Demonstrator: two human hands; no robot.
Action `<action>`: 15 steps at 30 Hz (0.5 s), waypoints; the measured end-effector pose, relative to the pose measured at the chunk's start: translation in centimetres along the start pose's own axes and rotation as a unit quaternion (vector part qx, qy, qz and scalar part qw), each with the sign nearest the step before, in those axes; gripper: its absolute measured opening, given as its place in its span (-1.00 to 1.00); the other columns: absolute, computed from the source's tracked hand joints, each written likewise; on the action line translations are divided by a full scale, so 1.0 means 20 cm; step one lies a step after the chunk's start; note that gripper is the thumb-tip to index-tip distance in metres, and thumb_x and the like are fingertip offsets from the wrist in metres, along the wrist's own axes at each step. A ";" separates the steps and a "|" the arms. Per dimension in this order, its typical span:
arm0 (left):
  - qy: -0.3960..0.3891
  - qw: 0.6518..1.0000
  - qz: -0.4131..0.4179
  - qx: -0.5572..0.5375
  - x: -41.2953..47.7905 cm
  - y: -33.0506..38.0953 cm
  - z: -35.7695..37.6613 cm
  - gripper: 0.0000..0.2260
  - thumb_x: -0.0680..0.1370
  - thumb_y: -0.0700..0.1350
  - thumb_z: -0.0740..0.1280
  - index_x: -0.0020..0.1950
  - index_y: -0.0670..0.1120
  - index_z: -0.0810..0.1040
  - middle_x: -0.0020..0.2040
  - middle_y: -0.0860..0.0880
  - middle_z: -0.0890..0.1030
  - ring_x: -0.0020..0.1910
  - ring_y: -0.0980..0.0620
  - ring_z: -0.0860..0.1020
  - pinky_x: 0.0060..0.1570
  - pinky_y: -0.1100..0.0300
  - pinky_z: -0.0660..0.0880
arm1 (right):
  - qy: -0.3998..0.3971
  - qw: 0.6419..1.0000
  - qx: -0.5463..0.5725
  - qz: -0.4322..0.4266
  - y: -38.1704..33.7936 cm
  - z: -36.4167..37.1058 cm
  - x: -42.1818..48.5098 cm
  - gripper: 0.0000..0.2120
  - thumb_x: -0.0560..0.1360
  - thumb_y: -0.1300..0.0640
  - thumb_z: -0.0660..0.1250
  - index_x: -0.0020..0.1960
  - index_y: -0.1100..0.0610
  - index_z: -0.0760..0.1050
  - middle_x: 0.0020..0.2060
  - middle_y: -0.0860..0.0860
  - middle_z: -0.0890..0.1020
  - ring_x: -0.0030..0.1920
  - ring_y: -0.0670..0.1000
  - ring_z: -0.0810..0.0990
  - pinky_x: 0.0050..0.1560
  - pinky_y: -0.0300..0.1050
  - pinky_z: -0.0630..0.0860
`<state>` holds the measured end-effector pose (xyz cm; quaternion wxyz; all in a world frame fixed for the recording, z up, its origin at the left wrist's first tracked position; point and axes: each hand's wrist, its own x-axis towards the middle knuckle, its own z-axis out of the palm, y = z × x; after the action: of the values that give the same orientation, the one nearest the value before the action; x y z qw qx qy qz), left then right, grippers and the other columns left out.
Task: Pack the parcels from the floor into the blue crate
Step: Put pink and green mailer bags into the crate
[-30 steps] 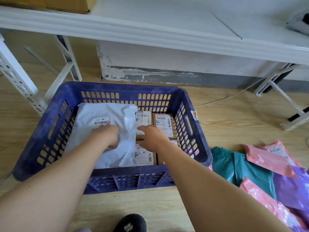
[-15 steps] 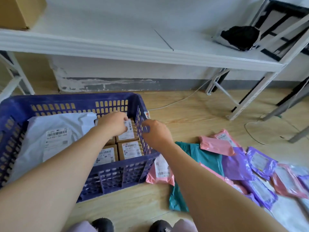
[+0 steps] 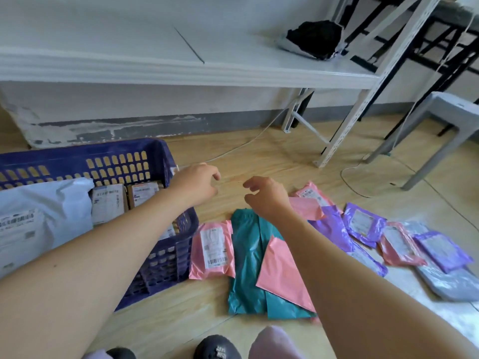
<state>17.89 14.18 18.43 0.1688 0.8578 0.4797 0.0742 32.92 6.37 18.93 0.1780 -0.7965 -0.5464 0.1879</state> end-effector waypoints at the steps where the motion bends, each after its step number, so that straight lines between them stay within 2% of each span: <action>1: -0.007 1.000 0.015 0.001 0.01 0.04 0.03 -0.71 0.52 -0.11 0.30 0.25 0.02 0.49 0.26 -0.02 0.47 0.10 -0.04 0.51 -0.04 0.16 0.42 | 0.005 1.000 0.004 0.014 0.06 -0.01 0.00 -0.65 0.46 0.22 0.28 0.23 0.04 0.53 0.16 0.02 0.59 0.14 0.08 0.55 0.11 -0.15 0.43; 8: -0.045 0.997 0.067 -0.012 0.10 0.25 0.27 -0.70 0.51 -0.12 0.27 0.24 0.02 0.49 0.25 0.01 0.48 0.17 -0.04 0.49 0.05 0.12 0.43 | 0.024 0.993 0.046 0.108 0.41 0.00 0.01 -0.65 0.45 0.29 0.27 0.21 0.12 0.56 0.17 0.03 0.61 0.17 0.07 0.55 0.16 -0.18 0.41; 11: -0.072 0.995 0.070 -0.015 0.14 0.30 0.38 -0.68 0.51 -0.13 0.26 0.26 0.02 0.48 0.26 0.00 0.47 0.18 -0.05 0.49 0.02 0.15 0.40 | 0.025 0.989 0.054 0.132 0.52 0.03 0.02 -0.64 0.45 0.30 0.25 0.22 0.12 0.55 0.19 0.04 0.60 0.19 0.07 0.55 0.16 -0.17 0.42; 15: -0.100 0.993 0.048 -0.046 0.15 0.33 0.57 -0.61 0.51 -0.14 0.26 0.34 0.01 0.42 0.31 -0.03 0.42 0.24 -0.06 0.44 0.12 0.12 0.40 | 0.003 0.986 0.042 0.164 0.67 0.16 0.01 -0.66 0.46 0.25 0.27 0.22 0.09 0.55 0.22 0.00 0.58 0.22 0.06 0.52 0.16 -0.18 0.40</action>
<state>28.06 10.99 10.07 0.2516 0.8743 0.4146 0.0187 42.23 2.18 9.58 0.1797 -0.8678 -0.3997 0.2344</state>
